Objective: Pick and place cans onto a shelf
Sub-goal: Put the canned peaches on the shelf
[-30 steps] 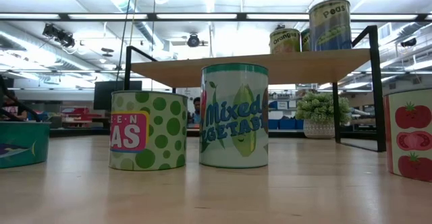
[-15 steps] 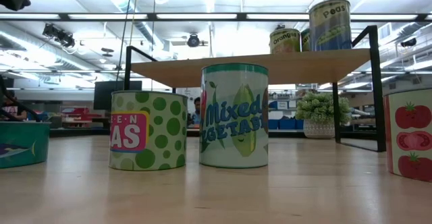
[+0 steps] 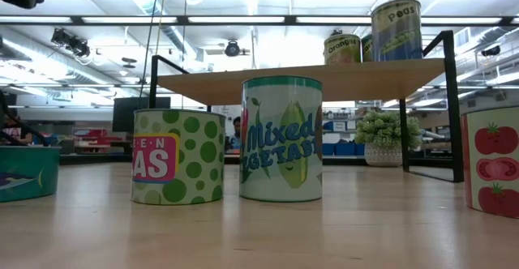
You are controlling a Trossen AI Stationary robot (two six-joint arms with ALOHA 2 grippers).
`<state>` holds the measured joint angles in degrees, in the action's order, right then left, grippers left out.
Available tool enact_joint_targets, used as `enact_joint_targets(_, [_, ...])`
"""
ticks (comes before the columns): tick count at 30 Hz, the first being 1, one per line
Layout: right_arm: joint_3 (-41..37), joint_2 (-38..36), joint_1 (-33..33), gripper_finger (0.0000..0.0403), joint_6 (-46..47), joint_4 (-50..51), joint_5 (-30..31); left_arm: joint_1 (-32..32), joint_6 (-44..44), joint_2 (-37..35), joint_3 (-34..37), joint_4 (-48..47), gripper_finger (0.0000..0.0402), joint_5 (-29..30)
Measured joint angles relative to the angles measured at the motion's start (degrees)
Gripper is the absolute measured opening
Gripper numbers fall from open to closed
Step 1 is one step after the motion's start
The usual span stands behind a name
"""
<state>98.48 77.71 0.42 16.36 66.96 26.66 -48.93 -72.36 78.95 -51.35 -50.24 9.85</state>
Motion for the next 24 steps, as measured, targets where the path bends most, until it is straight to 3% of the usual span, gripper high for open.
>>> enact_joint_targets(9, [0.00,0.00,0.00,0.0385,-1.01,0.00,-0.42,0.00,1.77,3.21,0.00,-0.21,0.0371,0.07])
enact_joint_targets(17, [0.00,0.00,-0.02,0.0385,-1.08,0.02,-1.23,0.98,7.22,3.13,-0.07,-1.05,0.0305,-0.72])
enact_joint_targets(24, [0.00,0.00,-0.01,0.0385,-1.08,0.04,-1.25,4.14,13.05,0.62,-0.07,-3.39,0.0306,-2.24])
